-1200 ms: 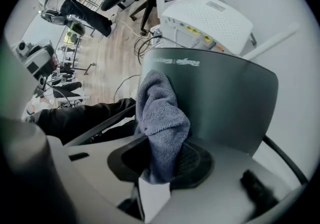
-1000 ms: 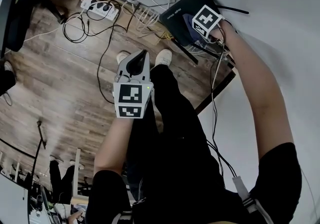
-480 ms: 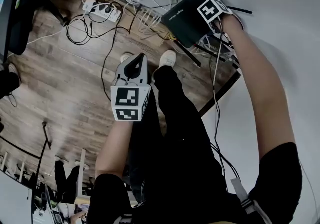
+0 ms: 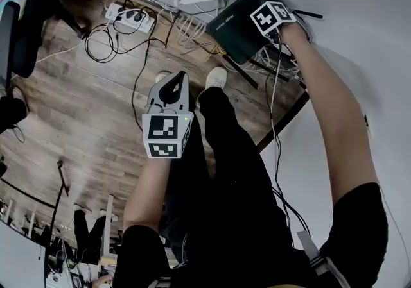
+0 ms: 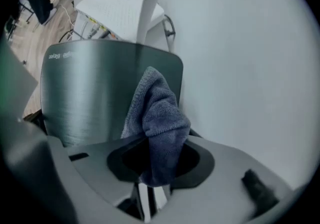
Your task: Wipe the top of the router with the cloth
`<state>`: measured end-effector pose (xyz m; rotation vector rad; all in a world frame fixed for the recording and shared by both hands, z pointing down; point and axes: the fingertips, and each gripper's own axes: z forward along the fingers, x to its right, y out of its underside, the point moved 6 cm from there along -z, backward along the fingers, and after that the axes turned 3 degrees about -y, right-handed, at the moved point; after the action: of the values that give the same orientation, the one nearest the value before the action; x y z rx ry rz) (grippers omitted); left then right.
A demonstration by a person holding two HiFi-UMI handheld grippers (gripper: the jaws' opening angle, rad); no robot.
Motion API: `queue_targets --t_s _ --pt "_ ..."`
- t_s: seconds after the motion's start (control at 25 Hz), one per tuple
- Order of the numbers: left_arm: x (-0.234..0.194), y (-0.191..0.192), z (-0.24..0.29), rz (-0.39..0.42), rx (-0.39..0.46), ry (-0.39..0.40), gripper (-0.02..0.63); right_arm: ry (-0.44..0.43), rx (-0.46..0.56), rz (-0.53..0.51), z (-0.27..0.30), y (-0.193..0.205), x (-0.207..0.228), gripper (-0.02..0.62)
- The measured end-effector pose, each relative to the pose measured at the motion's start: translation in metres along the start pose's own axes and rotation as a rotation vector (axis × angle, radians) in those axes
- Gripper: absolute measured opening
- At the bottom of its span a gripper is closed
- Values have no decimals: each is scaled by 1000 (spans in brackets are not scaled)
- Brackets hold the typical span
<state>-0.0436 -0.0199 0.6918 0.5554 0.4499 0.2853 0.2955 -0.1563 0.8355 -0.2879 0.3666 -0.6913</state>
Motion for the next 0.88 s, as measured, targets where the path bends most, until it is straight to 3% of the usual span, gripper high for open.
queue_targets --t_s 0.12,0.36,0.48,0.88 --pt "-10 0 -1 -20 1 -19 14 59 156 -34 -12 -16 0 114" --pt "-22 4 -5 -23 -10 -38 15 161 326 -73 -29 -51 3 112" --pt "-22 6 -4 -11 -14 -32 14 200 359 -120 -30 -61 8 112" --pt "-17 10 1 -20 -24 -6 14 222 425 -133 -33 -69 17 113"
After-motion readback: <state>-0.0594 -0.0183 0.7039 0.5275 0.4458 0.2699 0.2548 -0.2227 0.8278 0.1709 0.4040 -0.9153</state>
